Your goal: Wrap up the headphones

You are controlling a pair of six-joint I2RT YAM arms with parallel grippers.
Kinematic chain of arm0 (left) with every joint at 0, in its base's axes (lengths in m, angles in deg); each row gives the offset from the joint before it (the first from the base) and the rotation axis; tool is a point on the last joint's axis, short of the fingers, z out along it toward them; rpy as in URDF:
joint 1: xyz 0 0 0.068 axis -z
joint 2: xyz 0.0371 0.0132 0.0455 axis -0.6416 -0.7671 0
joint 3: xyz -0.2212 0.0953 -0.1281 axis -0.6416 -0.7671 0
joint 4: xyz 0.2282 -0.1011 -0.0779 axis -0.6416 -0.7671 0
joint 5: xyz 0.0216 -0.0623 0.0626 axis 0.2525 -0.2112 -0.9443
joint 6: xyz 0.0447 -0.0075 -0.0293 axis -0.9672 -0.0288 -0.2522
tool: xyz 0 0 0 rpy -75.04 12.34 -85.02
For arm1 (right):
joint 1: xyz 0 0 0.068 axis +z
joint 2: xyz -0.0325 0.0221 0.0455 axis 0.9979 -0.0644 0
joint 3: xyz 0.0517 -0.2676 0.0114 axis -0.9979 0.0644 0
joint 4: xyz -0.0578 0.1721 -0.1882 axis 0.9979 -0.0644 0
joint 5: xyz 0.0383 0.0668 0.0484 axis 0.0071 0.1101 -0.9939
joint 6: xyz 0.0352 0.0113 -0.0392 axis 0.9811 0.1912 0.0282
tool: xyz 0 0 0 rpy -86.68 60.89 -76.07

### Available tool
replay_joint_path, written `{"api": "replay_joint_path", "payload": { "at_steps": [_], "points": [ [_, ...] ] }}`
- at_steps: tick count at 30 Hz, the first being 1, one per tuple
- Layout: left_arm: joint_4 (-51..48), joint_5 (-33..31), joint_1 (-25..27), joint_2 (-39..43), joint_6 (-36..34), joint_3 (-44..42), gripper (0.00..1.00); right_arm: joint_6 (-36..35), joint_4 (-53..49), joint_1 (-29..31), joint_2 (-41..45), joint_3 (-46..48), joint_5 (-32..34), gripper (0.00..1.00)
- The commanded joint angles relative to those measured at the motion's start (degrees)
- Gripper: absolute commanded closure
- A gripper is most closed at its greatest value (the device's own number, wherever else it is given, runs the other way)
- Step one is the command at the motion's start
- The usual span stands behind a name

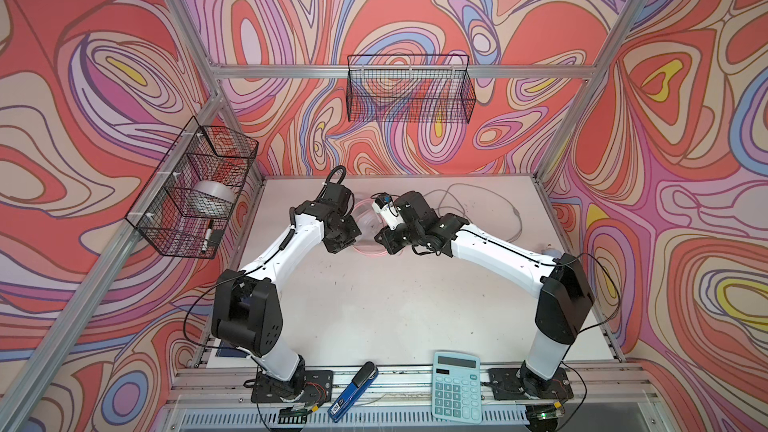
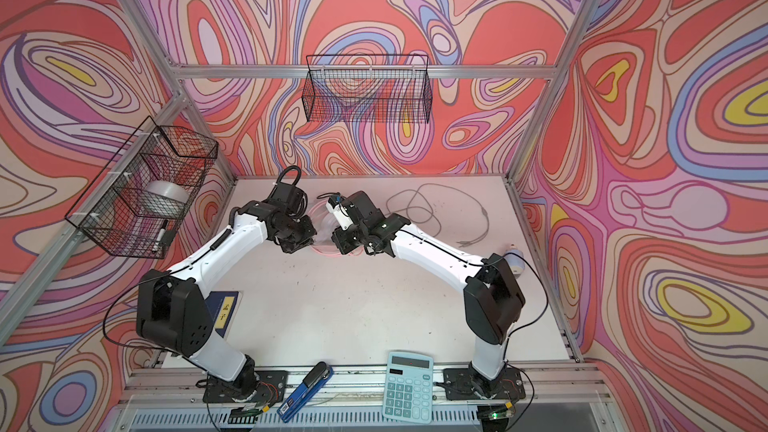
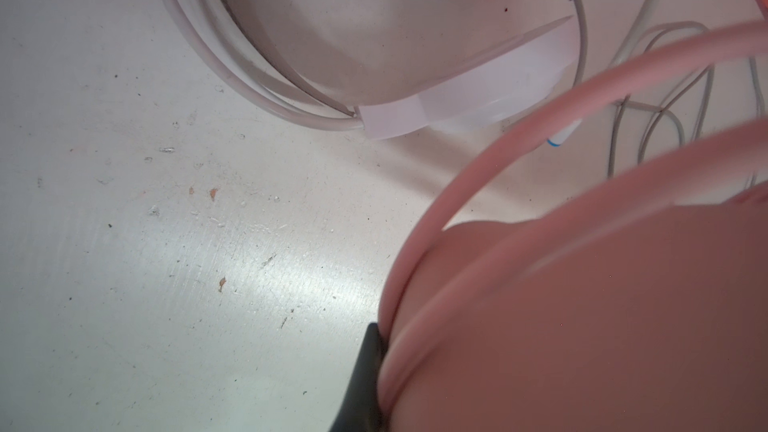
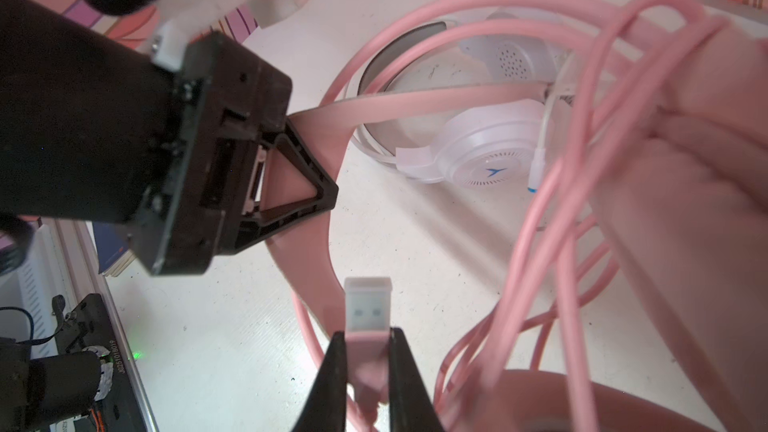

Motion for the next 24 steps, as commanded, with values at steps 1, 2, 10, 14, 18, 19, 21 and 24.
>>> {"api": "replay_joint_path", "payload": {
  "at_steps": [1, 2, 10, 14, 18, 19, 21, 24],
  "points": [
    [0.3, 3.3, 1.0, 0.4, 0.4, 2.8, 1.00, 2.2, -2.9, 0.3, -2.8, -1.6, 1.3, 1.00],
    [0.3, 3.3, 1.1, 0.3, 0.4, 2.9, 1.00, 2.4, -3.2, 0.3, -3.4, -2.0, 1.4, 1.00],
    [-0.4, 3.1, 1.1, -0.5, 0.0, 3.5, 1.00, 4.7, -5.9, 0.3, -6.4, -4.3, 2.8, 0.89],
    [-0.2, 3.5, 1.2, -0.8, 0.0, 3.2, 1.00, 5.5, -6.2, 0.3, -6.8, -4.4, 2.4, 0.81],
    [-0.3, 3.2, 1.2, -1.1, -0.1, 2.6, 1.00, 6.0, -6.6, 0.3, -6.8, -4.4, 2.5, 0.74],
    [-0.3, 3.3, 1.2, -1.2, 0.0, 2.5, 1.00, 6.1, -6.6, 0.3, -6.8, -4.6, 2.5, 0.71],
    [-0.2, 3.3, 1.1, -1.2, 0.0, 2.2, 1.00, 6.1, -7.0, 0.3, -6.7, -4.9, 2.7, 0.68],
    [-1.2, 3.0, 0.8, -1.6, -0.5, 2.3, 1.00, 6.1, -6.9, 0.3, -6.5, -4.8, 3.1, 0.67]
  ]
}}
